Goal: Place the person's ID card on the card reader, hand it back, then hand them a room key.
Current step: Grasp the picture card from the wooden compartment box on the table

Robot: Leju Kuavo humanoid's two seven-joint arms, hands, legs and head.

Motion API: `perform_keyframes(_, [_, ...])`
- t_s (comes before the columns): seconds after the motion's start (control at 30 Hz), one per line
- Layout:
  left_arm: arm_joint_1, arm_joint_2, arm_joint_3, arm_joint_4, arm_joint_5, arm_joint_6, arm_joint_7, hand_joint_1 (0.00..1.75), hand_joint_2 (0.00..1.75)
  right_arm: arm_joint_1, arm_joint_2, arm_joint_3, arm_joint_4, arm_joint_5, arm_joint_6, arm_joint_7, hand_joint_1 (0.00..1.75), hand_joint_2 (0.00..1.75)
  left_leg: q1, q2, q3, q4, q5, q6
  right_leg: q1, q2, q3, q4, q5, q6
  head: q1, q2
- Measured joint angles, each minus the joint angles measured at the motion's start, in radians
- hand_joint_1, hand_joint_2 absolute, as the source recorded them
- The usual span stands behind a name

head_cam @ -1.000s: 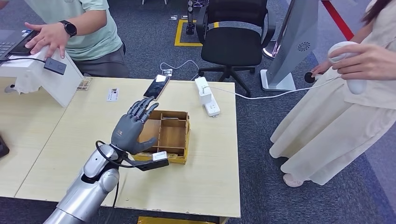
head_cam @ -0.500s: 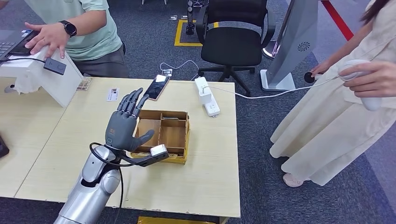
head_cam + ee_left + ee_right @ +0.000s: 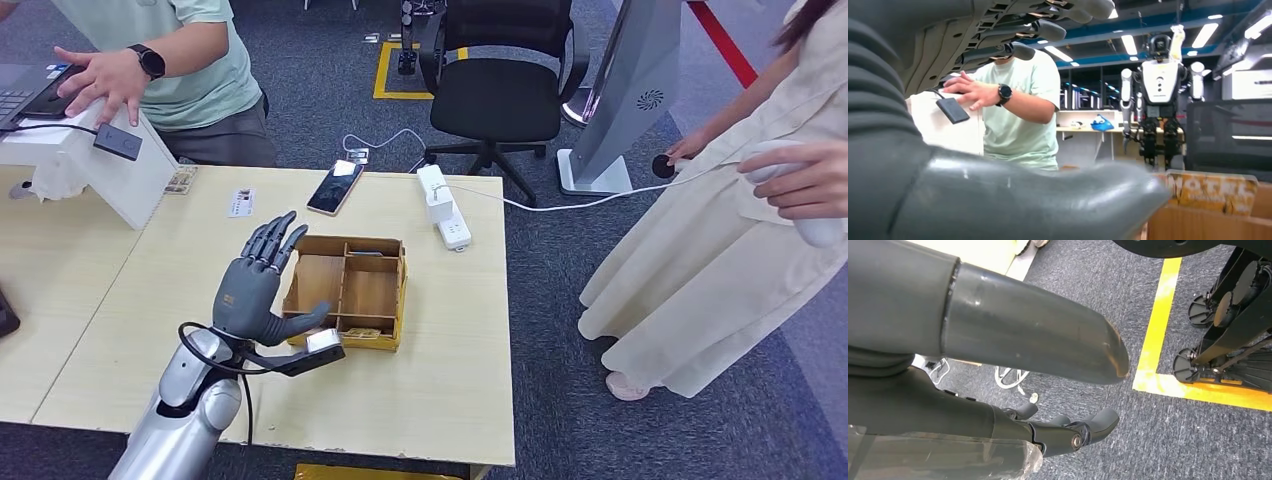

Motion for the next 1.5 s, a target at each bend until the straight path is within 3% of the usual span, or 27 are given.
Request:
perform_keyframes(0.1, [0.006,0.017,0.0,0.0,0.015,-0.017,-0.006,0.0,0.0,0.0,0.0,0.0,0.0,0.0,-0.001,0.0,0.0,0.0,0.0,0.0,0.0,0.0,0.0,0.0,0.0,0.0,0.0,0.0,0.0,0.0,0.0,0.0])
perform_keyframes(0.23, [0.007,0.048,-0.001,0.001,0.034,-0.051,-0.017,0.0,1.75,0.0,0.0,0.0,0.0,0.001,-0.001,-0.001,0.0,0.0,0.0,0.0,0.0,0.0,0.0,0.0,0.0,0.0,0.0,0.0,0.0,0.0,0.0,0.0])
perform_keyframes(0.6, [0.007,0.17,-0.03,0.048,0.062,-0.09,-0.021,0.0,1.75,0.0,0.0,0.0,0.0,0.006,0.001,-0.002,0.0,0.0,0.0,0.0,0.0,0.0,0.0,0.0,0.0,0.0,-0.001,0.0,0.0,0.0,0.0,0.0])
perform_keyframes(1.5, [0.006,0.27,-0.056,0.066,0.095,-0.1,-0.017,0.0,1.75,-0.001,0.0,0.0,-0.001,0.006,0.001,-0.002,0.0,0.0,0.0,0.0,0.0,0.0,0.0,0.0,0.0,0.0,0.0,0.0,0.0,0.0,0.0,0.0])
